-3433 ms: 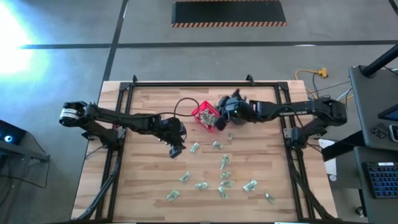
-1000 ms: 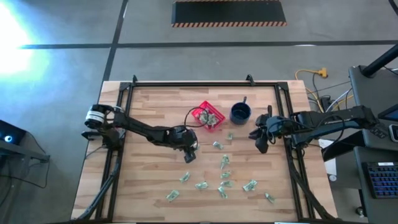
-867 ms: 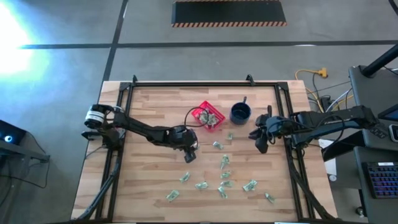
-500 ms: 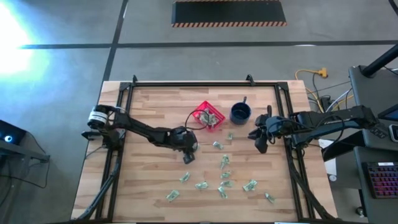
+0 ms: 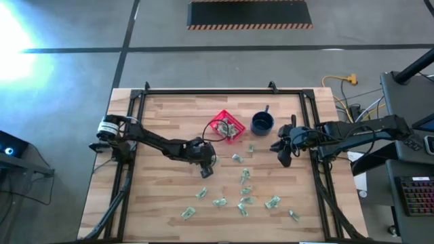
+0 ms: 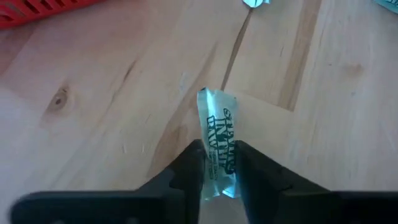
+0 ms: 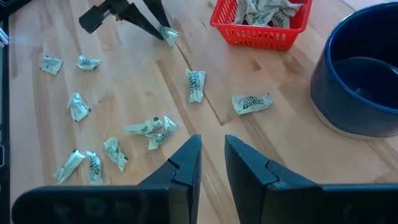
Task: Pick and place Stevia / Truvia into bins
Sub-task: Put the stevia packet into the red basket
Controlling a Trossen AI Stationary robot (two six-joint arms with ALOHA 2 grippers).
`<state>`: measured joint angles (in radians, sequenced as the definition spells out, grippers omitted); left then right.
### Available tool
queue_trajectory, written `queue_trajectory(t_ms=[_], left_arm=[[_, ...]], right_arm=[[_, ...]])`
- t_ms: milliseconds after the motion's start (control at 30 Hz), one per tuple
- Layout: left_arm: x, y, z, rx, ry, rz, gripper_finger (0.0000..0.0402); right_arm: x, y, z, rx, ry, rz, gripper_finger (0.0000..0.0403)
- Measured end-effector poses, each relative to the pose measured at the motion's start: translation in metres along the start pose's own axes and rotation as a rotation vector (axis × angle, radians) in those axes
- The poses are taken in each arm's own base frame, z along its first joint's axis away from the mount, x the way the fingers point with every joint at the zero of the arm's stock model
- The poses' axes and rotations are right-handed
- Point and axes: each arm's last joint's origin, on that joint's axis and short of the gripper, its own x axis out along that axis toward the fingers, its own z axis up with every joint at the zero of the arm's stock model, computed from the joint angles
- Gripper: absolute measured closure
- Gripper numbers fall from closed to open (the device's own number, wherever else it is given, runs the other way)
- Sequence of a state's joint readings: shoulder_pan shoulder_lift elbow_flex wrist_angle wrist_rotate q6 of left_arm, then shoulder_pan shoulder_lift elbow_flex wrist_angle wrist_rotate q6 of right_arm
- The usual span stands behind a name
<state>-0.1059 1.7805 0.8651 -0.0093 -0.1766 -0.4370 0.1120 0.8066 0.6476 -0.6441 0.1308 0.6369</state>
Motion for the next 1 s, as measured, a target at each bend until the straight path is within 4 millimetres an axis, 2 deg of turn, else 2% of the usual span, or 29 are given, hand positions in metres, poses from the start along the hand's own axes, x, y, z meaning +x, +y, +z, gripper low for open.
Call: queue_trajectory(t_ms=[200, 333, 633, 800, 1000], left_arm=[[-0.003, -0.003, 0.004, 0.002, -0.001, -0.032, 0.0396], [-0.01, -0.005, 0.015, 0.033, -0.036, -0.05, 0.0393], [-0.032, 0.001, 0.06, 0.166, -0.228, 0.051, 0.0392], [-0.033, 0.018, 0.082, 0.235, -0.267, 0.137, 0.0392], [-0.032, 0.06, 0.098, 0.168, -0.273, 0.227, 0.0392]], right_arm=[[0.0, 0.0, 0.0, 0.011, 0.001, -0.001, 0.0338], [0.0, 0.0, 0.0, 0.017, 0.0, -0.001, 0.0337], [0.002, 0.0, 0.0, 0.045, -0.001, 0.0, 0.0337], [0.007, 0.002, 0.001, 0.053, -0.007, 0.002, 0.0337], [0.016, 0.004, 0.001, 0.057, 0.006, -0.006, 0.0337]])
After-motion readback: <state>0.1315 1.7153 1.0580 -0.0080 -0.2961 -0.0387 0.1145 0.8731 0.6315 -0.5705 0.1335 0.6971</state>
